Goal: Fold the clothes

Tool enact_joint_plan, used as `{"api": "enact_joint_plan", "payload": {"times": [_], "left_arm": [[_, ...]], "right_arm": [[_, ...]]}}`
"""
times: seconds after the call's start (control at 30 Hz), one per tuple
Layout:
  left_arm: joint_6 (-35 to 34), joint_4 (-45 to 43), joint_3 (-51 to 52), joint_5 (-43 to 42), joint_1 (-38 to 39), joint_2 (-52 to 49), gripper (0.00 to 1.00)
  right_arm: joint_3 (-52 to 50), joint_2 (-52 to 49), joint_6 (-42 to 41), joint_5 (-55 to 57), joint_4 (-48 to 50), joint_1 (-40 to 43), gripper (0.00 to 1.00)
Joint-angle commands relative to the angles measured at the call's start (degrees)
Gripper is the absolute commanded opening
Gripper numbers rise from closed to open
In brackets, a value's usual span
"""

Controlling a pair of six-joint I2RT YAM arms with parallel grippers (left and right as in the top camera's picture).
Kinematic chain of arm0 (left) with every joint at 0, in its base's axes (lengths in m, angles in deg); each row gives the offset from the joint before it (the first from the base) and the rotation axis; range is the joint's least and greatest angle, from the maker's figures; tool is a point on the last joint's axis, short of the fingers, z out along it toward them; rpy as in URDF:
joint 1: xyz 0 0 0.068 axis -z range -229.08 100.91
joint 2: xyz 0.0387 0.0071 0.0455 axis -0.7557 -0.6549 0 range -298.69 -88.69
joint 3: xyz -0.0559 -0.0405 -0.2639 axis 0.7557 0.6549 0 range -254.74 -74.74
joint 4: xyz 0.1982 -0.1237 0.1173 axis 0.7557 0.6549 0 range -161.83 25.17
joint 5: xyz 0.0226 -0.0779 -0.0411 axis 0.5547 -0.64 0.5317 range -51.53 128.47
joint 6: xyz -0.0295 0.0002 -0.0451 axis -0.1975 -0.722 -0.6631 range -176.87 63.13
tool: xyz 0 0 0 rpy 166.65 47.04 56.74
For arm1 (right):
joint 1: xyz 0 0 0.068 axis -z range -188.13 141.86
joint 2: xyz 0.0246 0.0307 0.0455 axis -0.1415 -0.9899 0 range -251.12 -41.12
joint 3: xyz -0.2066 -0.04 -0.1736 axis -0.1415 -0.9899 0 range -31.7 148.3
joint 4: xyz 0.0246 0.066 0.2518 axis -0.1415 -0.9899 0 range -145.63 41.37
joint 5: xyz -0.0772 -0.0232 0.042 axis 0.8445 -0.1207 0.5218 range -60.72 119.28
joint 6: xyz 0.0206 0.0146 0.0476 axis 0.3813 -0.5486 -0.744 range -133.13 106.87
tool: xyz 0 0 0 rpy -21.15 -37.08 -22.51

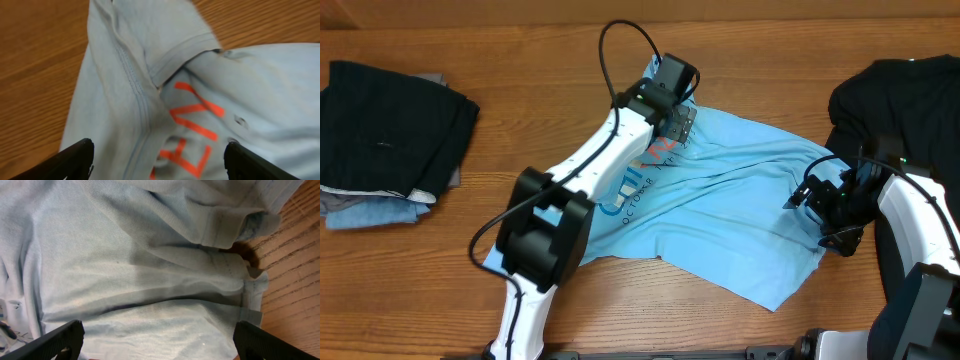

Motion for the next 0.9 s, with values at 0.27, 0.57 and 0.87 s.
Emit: {"api": "enact_joint_plan", "payload": {"times": [0.27, 0.57, 0.87], "left_arm": [[-4.52, -8.07, -0.63, 4.72, -0.17, -5.49, 0.80], [-5.62, -7.91, -0.63, 4.90, -0.13, -7.58, 0.72], [-5.79, -7.37, -0.63, 4.72, -0.13, -7.63, 0.48]], "right_arm": [[1.16, -0.07, 0.20, 0.37, 0.09, 0.17, 1.00], [1.16, -0.07, 0.20, 0.37, 0.09, 0.17, 1.00], [1.16, -0.07, 0.20, 0.37, 0.09, 0.17, 1.00]]}}
